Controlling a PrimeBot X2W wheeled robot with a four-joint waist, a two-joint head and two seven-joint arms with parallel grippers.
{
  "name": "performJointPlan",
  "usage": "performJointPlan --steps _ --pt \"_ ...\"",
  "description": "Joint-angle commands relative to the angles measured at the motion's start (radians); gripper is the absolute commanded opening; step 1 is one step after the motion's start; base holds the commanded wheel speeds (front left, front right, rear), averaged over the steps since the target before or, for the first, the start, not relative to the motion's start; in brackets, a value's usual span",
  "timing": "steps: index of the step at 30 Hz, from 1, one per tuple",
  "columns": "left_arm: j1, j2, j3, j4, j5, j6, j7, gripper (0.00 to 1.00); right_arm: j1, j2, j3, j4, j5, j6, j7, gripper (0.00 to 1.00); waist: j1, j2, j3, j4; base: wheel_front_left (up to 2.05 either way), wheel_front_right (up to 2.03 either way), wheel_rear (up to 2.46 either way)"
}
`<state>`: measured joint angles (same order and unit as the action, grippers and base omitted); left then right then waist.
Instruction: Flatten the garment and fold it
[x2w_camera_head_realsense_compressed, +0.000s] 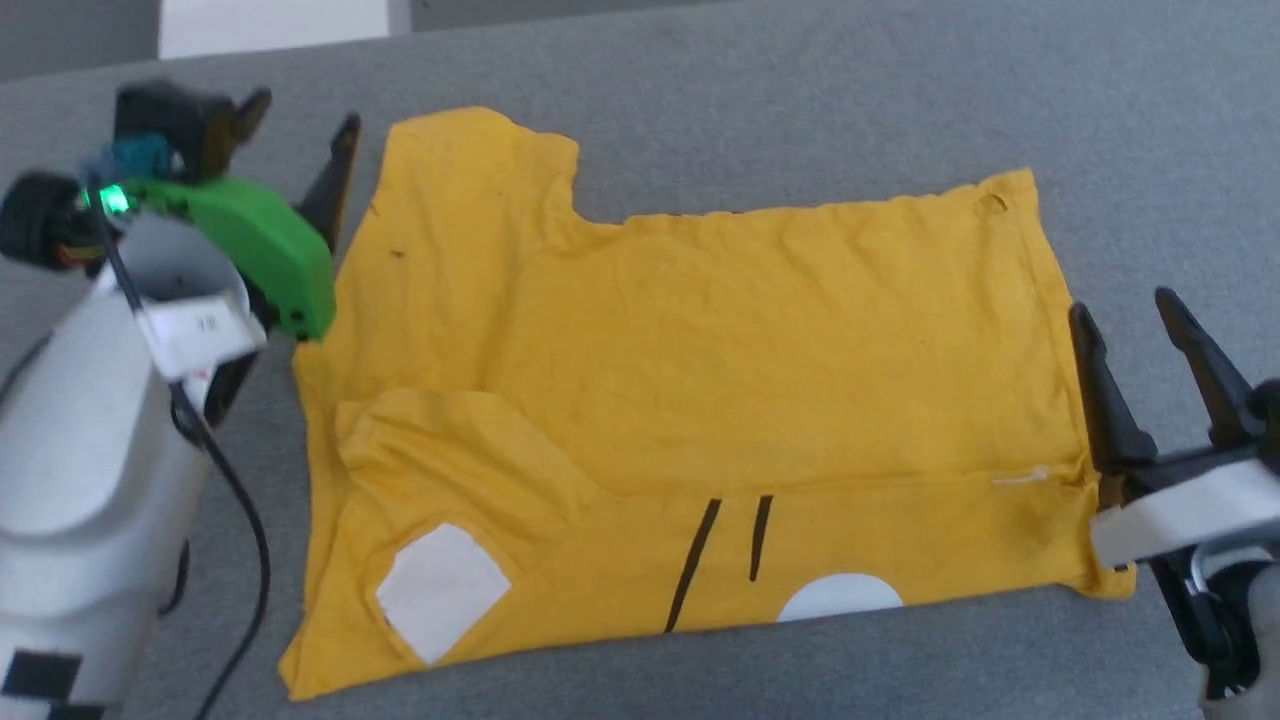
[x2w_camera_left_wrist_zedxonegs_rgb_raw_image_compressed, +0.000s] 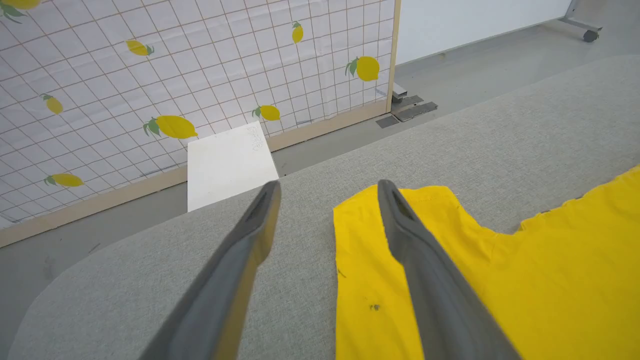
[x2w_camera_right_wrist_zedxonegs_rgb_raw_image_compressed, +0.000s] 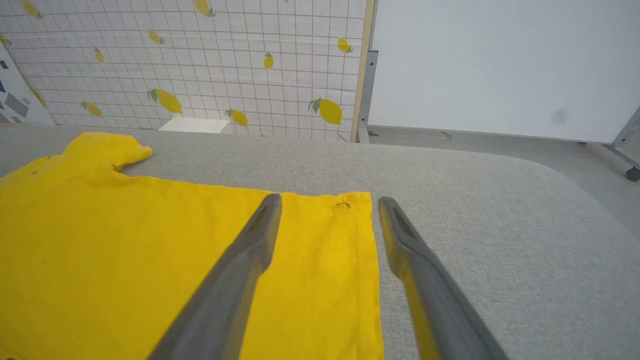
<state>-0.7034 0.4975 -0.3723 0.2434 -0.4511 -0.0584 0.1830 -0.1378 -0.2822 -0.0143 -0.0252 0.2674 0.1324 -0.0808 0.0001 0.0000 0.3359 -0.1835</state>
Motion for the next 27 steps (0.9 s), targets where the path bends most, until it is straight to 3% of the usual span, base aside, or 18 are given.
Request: performJointPlan --steps 1,11,23,25,27 --pt "-0.058 -0.007 -0.003 0.033 0.0 -0.007 0.028 1.0 -0.036 -0.003 0.017 0.001 0.011 -0.002 -0.011 1.0 -0.0001 0.0 0.091 -0.078 0.0 0.0 0.0" --pt "-0.298 -0.035 -0.023 0.224 -0.03 0.008 0.305 1.0 -0.142 0.026 0.098 0.006 0.042 -0.002 -0.051 1.0 -0.0001 0.0 0.201 -0.153 0.0 0.0 0.0" --pt "-0.367 -0.008 -0.058 0.292 -0.017 0.132 0.668 1.0 -0.188 0.051 0.138 0.038 0.045 -0.002 -0.081 1.0 -0.0001 0.0 0.252 -0.189 0.0 0.0 0.0" --pt "-0.355 -0.005 -0.063 0.278 -0.029 0.131 0.712 0.0 -0.195 0.051 0.141 0.039 0.046 -0.002 -0.079 1.0 -0.0001 0.0 0.253 -0.19 0.0 0.0 0.0" --pt "-0.34 -0.004 -0.059 0.256 -0.046 0.132 0.737 0.0 -0.208 0.047 0.146 0.04 0.046 -0.002 -0.071 1.0 -0.0001 0.0 0.252 -0.189 0.0 0.0 0.0"
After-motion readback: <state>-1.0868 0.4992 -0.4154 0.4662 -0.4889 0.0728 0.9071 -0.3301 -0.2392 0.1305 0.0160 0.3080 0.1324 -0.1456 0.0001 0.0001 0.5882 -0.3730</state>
